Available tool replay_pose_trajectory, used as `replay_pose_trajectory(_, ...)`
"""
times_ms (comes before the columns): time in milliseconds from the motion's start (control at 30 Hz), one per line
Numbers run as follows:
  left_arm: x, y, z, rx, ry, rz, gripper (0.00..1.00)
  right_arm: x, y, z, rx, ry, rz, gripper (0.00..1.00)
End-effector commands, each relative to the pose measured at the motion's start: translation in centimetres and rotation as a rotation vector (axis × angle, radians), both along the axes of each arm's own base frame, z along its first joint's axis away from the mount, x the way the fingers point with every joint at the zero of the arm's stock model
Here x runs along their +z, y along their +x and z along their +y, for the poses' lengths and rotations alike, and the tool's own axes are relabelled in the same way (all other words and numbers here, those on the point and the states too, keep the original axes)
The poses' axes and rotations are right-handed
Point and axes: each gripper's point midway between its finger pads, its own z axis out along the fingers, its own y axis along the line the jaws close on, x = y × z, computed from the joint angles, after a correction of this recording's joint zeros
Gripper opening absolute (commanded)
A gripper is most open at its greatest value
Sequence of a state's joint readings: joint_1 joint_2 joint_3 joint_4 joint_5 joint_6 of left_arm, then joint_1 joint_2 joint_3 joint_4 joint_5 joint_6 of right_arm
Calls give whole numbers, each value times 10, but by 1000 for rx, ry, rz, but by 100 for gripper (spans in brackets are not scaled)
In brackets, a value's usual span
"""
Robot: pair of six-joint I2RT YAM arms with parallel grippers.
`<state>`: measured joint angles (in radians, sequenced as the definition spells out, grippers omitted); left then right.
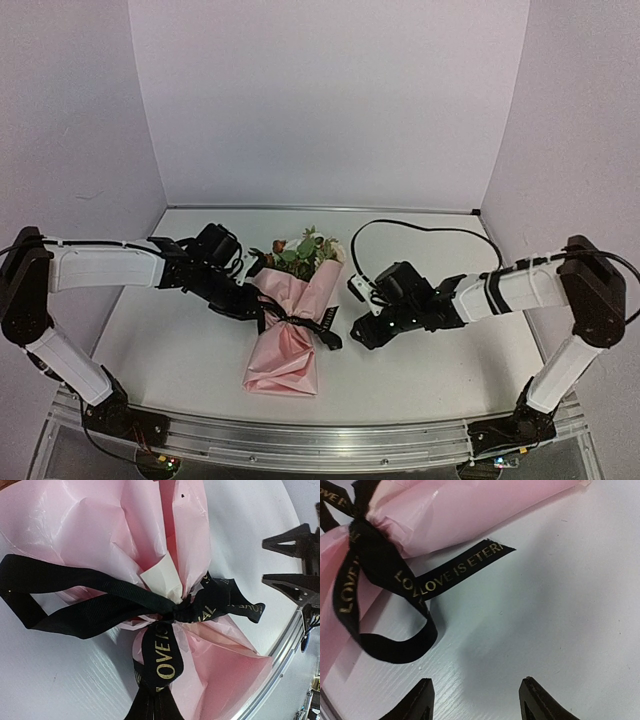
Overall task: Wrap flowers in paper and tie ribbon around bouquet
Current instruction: Tie the half-tied ribbon around the folded bouquet.
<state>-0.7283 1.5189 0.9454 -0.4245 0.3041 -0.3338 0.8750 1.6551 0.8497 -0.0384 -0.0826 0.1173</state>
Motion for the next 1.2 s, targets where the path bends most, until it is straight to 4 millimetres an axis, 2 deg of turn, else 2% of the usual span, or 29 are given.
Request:
replay_pose_trajectory(0, 19, 8, -5, -23, -29, -28, 0, -3, 38, 20, 19, -20, -58, 59)
replay_pose_trajectory(233, 16, 11, -4, -21, -20, -22, 0, -9, 36, 46, 168, -2, -68, 59)
replay_pose_trajectory(333, 15, 12, -4, -23, -19, -21, 0, -7, 20, 57, 236, 10, -55, 60)
replay_pose_trajectory(500, 14, 13, -5, -26, -20, -18, 0, -9, -18, 72, 369, -18, -27, 62)
replay_pose_trajectory(600, 14, 14, -5, -28, -23, -15, 0, -3, -26, 79, 388, -4, -33, 65)
replay_pose_trajectory(767, 13, 13, -6, -31, -26, -12, 0, 5, -17, 91, 366, 19, -47, 69)
replay_pose_trajectory(967, 13, 13, -5, -29, -27, -15, 0, 15, -1, 107, 338, 37, -77, 67)
replay_pose_trajectory(1067, 13, 12, -3, -25, -22, -17, 0, 26, 4, 101, 290, 40, -103, 66)
replay_pose_trajectory(1167, 14, 11, -2, -26, -27, -13, 0, 38, 18, 91, 201, 53, -105, 56)
